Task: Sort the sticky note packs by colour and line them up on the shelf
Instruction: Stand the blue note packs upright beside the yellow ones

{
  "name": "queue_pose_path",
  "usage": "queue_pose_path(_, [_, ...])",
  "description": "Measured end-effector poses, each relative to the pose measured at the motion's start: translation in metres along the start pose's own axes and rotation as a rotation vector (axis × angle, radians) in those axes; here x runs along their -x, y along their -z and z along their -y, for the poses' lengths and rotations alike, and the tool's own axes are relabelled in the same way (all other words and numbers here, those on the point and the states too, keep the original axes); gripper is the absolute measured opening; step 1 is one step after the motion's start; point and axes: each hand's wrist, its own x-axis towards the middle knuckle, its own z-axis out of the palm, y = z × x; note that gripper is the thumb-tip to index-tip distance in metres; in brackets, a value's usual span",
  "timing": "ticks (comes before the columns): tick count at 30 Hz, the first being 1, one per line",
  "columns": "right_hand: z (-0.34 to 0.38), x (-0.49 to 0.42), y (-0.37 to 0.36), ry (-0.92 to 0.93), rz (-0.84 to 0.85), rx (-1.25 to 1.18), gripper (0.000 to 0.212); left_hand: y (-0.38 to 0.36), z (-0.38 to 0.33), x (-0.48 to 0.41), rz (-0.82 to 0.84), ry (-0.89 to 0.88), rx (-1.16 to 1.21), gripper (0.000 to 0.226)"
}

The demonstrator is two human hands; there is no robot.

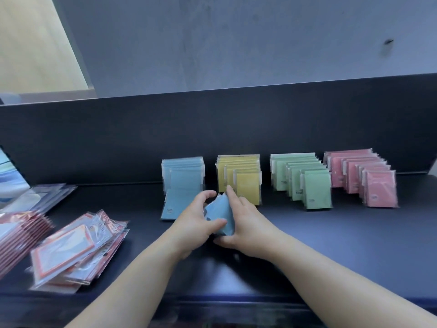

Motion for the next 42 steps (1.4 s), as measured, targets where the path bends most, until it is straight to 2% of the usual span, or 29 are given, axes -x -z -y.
queue_pose_path(3, [-0.001, -0.002, 0.007, -0.045, 0.035, -0.308, 0.121, 0.007, -0.004, -0.001, -0.087, -0.135, -0.102, 0.057])
queue_pose_path(7, [-0.010, -0.009, 0.004, -0.040, -0.040, -0.474, 0.100, 0.017, -0.003, -0.001, -0.062, -0.321, -0.194, 0.048])
queue_pose_path(11, [-0.010, -0.007, -0.003, -0.088, -0.019, -0.448, 0.079, 0.020, 0.007, 0.004, 0.120, -0.162, -0.202, 0.052])
queue_pose_path(12, [-0.010, -0.007, -0.003, -0.092, -0.021, -0.449, 0.068, 0.022, 0.008, 0.004, 0.109, -0.128, -0.184, 0.049])
queue_pose_path(14, [-0.010, -0.007, -0.003, -0.104, -0.031, -0.490, 0.047, 0.029, 0.006, 0.001, -0.041, -0.089, -0.163, 0.038])
queue_pose_path(17, [-0.009, -0.010, -0.002, -0.156, -0.044, -0.612, 0.039, 0.053, 0.000, -0.005, -0.291, 0.026, -0.277, 0.034])
queue_pose_path(18, [-0.007, -0.012, -0.001, -0.169, -0.043, -0.636, 0.038, 0.061, -0.001, -0.006, -0.319, 0.063, -0.347, 0.032])
queue_pose_path(21, [0.001, -0.018, -0.001, -0.181, 0.047, -0.721, 0.032, 0.076, 0.002, -0.011, -0.260, 0.193, -0.426, 0.026])
queue_pose_path(24, [0.016, -0.030, -0.009, -0.219, 0.124, -0.773, 0.028, 0.083, 0.012, -0.022, -0.203, 0.297, -0.250, 0.027])
queue_pose_path(28, [0.033, -0.050, -0.023, -0.277, 0.147, -0.757, 0.025, 0.088, 0.017, -0.036, -0.216, 0.352, -0.026, 0.034])
queue_pose_path(30, [0.038, -0.055, -0.028, -0.291, 0.151, -0.743, 0.024, 0.088, 0.007, -0.029, -0.235, 0.386, 0.083, 0.025])
queue_pose_path(32, [0.040, -0.057, -0.030, -0.301, 0.152, -0.717, 0.024, 0.090, 0.005, -0.023, -0.254, 0.399, 0.155, 0.016])
queue_pose_path(35, [0.039, -0.058, -0.031, -0.314, 0.136, -0.722, 0.027, 0.091, 0.009, -0.017, -0.211, 0.396, 0.201, 0.023])
queue_pose_path(38, [0.041, -0.058, -0.037, -0.296, 0.054, -0.729, 0.031, 0.086, 0.007, -0.018, -0.233, 0.287, 0.255, 0.034])
queue_pose_path(42, [0.049, -0.070, -0.044, -0.209, -0.191, -0.461, 0.036, 0.087, -0.007, -0.031, -0.333, 0.138, 0.265, 0.033])
